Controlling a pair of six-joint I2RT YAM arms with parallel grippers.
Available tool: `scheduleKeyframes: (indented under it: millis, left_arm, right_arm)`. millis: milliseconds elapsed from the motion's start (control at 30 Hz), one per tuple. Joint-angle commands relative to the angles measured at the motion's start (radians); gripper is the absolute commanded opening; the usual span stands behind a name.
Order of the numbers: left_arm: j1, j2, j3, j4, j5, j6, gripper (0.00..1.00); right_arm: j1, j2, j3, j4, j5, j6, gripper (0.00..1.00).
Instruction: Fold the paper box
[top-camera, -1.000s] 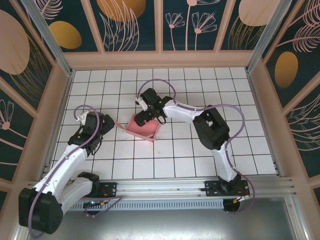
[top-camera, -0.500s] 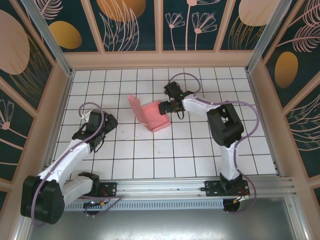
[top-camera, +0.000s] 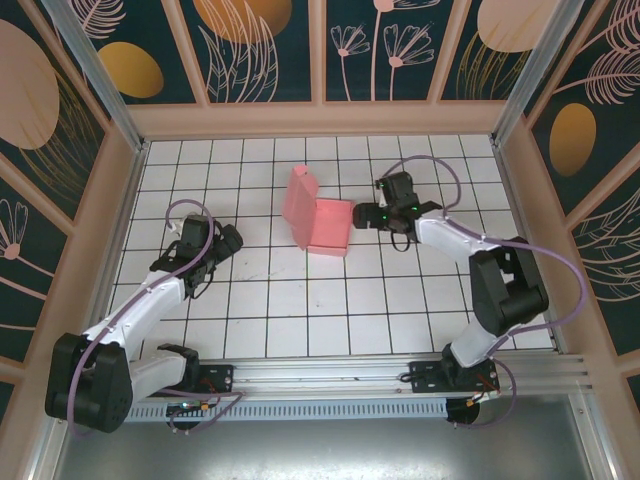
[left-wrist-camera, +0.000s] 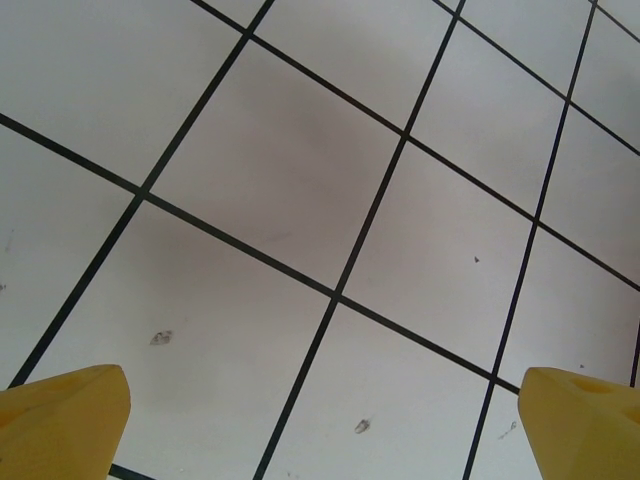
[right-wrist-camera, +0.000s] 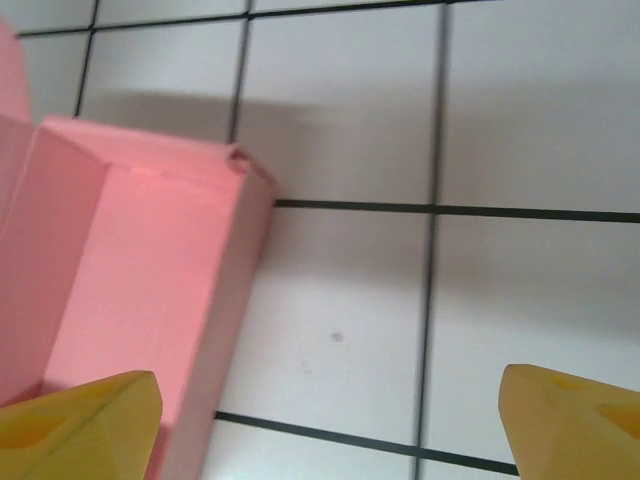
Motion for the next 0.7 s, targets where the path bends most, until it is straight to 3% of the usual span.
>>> scheduleKeyframes:
  millis: [0, 133, 167, 667]
  left_arm:
    - [0.008, -0.007, 0.002, 0.035, -0.009, -0.013, 0.99]
    - [0.007, -0.018, -0.007, 0.043, -0.017, -0.015, 0.99]
    - [0.008, -0.018, -0.009, 0.043, -0.016, -0.013, 0.99]
    - [0.008, -0.005, -0.022, 0.042, 0.005, -0.006, 0.99]
  right_arm:
    - [-0.037, -0.002, -0.075, 0.038, -0.032, 0.042, 0.79]
    - [0.003, 0.002, -0.125, 0.049, -0.067, 0.034, 0.3]
    - [0.017, 0.004, -0.134, 0.059, -0.082, 0.04, 0.27]
    - [0.307, 0.239, 0.077, 0.094, -0.127, 0.055, 0.31]
